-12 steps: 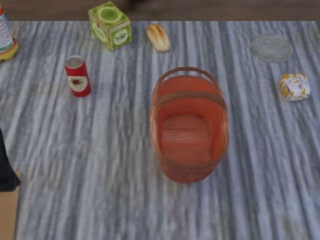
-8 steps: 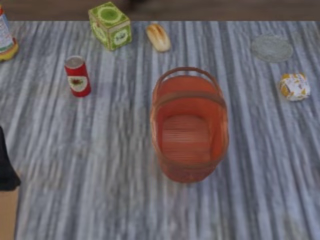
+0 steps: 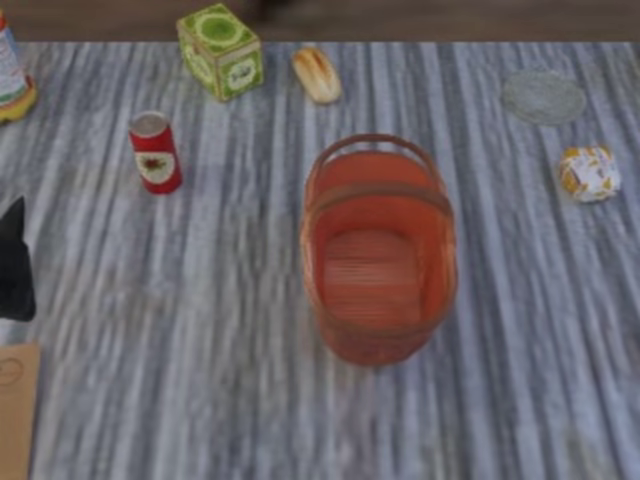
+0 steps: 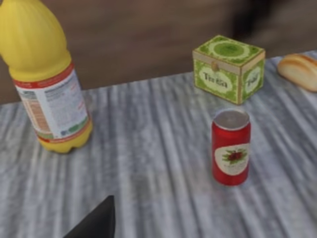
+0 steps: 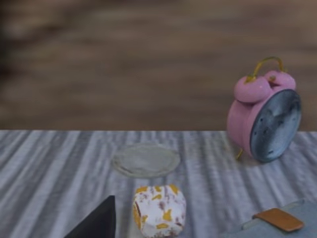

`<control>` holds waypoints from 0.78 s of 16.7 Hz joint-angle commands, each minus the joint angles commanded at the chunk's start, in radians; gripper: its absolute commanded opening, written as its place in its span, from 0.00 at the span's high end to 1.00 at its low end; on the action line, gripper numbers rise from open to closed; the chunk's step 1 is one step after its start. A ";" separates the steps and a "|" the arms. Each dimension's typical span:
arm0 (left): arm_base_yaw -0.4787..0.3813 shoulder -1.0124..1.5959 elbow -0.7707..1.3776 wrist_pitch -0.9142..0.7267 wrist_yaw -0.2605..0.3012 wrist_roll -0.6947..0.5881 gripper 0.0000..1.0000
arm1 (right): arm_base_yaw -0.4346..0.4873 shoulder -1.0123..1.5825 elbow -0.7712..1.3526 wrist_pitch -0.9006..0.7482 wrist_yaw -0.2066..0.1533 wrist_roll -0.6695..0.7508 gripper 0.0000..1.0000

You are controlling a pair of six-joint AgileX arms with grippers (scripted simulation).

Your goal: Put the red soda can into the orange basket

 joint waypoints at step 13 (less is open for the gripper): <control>-0.060 1.303 1.309 -0.736 0.021 0.323 0.00 | 0.000 0.000 0.000 0.000 0.000 0.000 0.00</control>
